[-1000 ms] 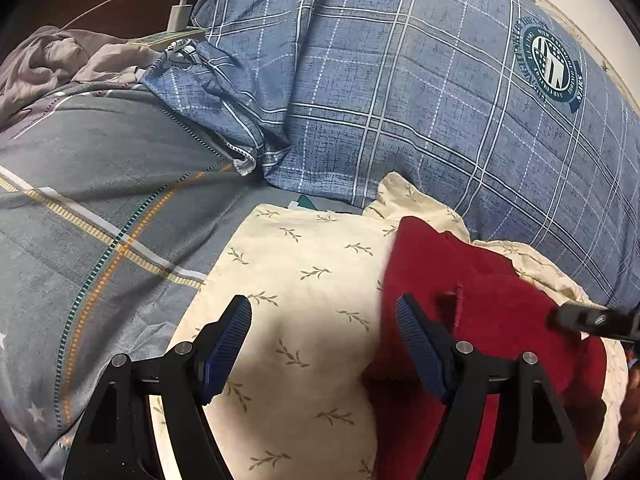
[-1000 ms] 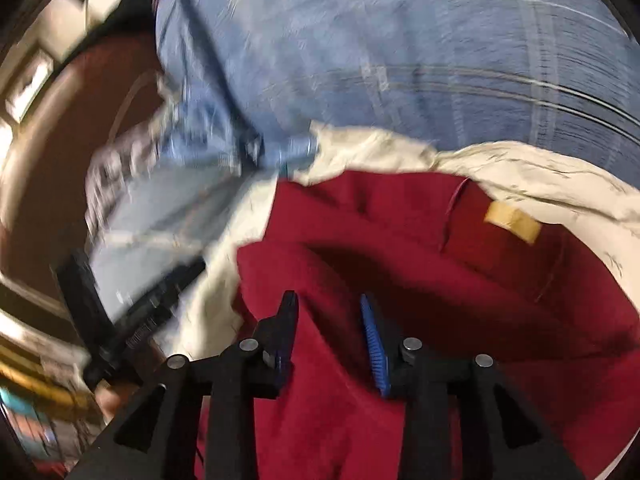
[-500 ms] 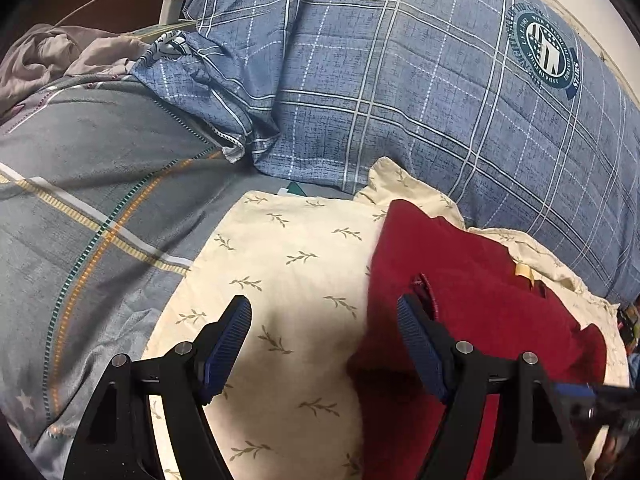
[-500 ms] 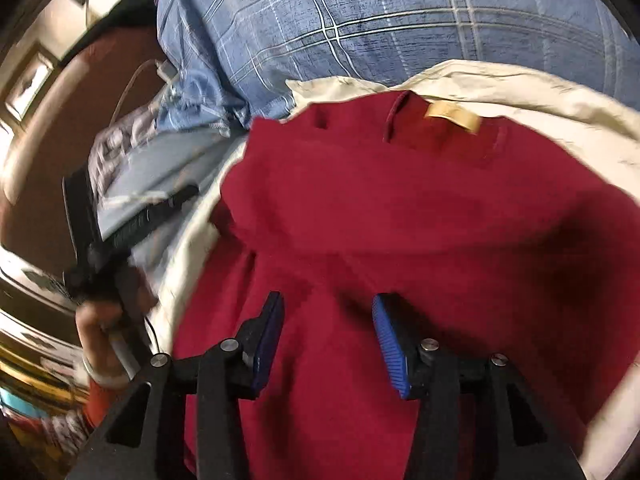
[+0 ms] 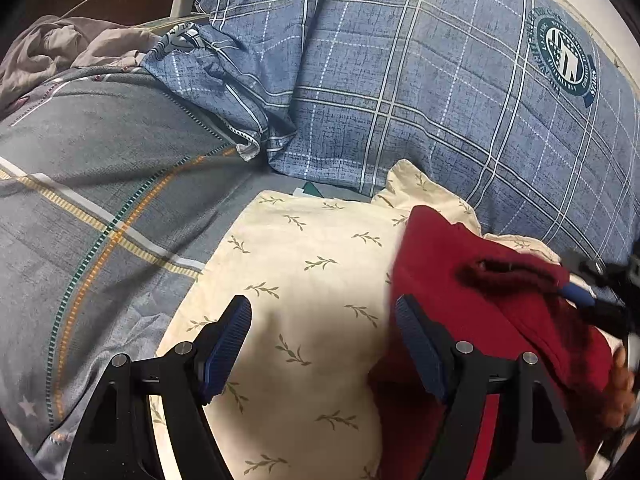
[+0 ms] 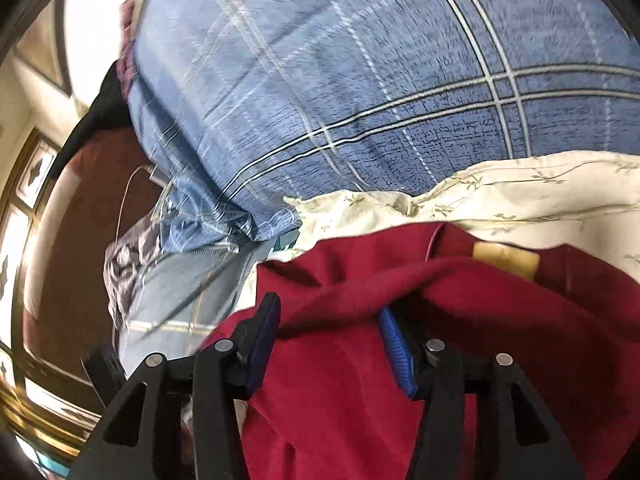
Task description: Fold small clothes
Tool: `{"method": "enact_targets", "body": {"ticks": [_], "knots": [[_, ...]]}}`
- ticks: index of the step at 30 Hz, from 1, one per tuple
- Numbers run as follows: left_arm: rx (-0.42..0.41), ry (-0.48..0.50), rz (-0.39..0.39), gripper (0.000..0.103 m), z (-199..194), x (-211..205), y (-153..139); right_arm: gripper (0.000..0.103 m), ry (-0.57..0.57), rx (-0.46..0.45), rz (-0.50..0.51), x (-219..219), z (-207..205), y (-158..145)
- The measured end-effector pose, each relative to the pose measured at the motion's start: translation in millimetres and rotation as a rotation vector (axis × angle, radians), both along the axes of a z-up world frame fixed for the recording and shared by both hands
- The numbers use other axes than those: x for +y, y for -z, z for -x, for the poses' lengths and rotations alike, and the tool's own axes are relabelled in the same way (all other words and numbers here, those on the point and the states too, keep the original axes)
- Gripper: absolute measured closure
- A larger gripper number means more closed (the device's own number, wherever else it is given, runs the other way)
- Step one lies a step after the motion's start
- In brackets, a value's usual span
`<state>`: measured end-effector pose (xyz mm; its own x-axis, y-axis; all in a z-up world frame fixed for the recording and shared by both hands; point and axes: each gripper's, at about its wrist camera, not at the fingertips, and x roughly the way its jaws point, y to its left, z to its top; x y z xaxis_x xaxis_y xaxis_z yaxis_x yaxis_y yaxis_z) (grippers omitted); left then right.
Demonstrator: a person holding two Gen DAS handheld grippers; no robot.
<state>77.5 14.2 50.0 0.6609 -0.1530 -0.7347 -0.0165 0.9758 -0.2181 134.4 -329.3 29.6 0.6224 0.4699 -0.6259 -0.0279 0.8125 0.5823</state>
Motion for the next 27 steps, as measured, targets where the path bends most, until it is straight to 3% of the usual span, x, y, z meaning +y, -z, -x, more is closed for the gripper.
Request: {"method": "enact_targets", "body": {"ticks": [4,7,11,15,19,23,27], "knots": [[0.014,0.003,0.015,0.029,-0.2,1.4,1.6,0.035,-0.087,-0.101,0.167,28.3,21.0,-16.8],[0.02,0.011,0.016,0.029,-0.7,-1.1,2.9,0.033,-0.096,-0.129,0.288,45.7,-2.5,-27.8],[0.006,0.009,-0.005,0.029,0.4,0.6,1.1,0.033,-0.034,-0.144,0.198,44.3,-34.2,-41.5],[0.026,-0.005,0.013,0.029,-2.7,5.9,4.0,0.032,-0.058,-0.114,0.175,44.3,-13.5,-43.4],[0.042,0.002,0.023,0.029,-5.4,2.4,5.8,0.031,-0.147,0.004,0.218,51.7,29.2,-13.5],[0.051,0.026,0.015,0.029,-3.7,-4.2,8.0,0.033,-0.195,0.118,0.229,59.1,35.0,20.2],[0.039,0.019,-0.002,0.029,-3.2,-3.7,7.1,0.034,-0.198,0.059,0.172,69.0,-3.3,3.8]]}}
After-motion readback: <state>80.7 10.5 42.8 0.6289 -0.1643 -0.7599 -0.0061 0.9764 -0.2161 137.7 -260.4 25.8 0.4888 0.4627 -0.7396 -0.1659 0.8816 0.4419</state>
